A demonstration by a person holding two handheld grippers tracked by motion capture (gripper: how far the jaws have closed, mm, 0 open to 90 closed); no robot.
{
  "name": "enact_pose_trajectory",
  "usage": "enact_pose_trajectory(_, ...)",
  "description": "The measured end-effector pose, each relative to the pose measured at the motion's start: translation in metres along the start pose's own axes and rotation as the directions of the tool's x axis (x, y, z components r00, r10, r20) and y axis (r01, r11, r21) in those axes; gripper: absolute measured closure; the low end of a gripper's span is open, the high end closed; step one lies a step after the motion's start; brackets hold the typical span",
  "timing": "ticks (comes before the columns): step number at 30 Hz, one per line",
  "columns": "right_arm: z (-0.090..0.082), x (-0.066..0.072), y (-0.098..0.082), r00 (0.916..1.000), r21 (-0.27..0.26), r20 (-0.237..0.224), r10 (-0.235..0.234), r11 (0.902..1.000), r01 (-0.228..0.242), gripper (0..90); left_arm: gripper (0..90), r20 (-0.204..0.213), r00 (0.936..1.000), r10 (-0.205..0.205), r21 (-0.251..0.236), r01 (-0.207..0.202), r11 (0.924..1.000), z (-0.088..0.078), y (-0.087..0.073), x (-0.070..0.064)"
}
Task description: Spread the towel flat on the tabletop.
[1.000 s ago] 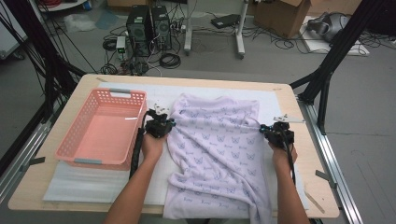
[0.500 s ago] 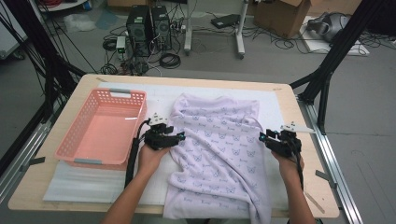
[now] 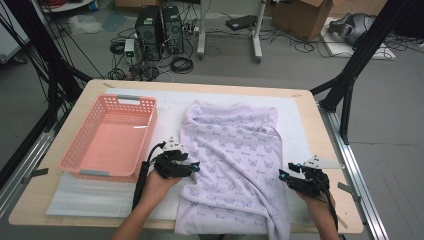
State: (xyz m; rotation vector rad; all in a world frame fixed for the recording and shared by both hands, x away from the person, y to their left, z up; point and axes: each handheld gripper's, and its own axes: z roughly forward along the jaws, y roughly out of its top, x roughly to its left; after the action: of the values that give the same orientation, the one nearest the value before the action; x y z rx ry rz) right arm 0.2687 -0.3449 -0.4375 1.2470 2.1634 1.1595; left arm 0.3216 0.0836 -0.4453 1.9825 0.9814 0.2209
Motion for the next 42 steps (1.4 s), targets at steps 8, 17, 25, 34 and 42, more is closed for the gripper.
enact_pose_trajectory(8,0.021,0.004,-0.001,0.9993,0.085,0.013,-0.036,0.9958,0.035,69.4,74.3,-0.077,0.9869,0.142,0.009,-0.141,0.9899,0.016,0.001,-0.022)
enact_pose_trajectory(17,0.035,-0.011,0.016,0.9962,0.045,0.081,-0.03,0.9987,0.026,87.5,85.9,-0.134,0.9872,-0.085,-0.101,0.072,0.9923,0.011,0.02,0.022)
enact_pose_trajectory(25,0.053,-0.029,0.045,0.9818,-0.038,0.19,0.012,0.9993,-0.005,87.5,85.0,-0.187,0.9699,-0.156,-0.128,0.133,0.9828,0.022,0.034,0.04)
enact_pose_trajectory(34,0.039,-0.031,0.044,0.9742,-0.107,0.211,0.08,0.9926,-0.058,70.4,49.7,-0.144,0.9873,-0.068,-0.081,0.056,0.9951,-0.002,0.021,0.032)
enact_pose_trajectory(42,0.013,-0.013,0.022,0.9937,-0.056,0.111,-0.017,0.9981,0.023,61.3,49.1,-0.119,0.9924,-0.029,-0.002,0.029,0.9996,-0.006,0.003,0.022)
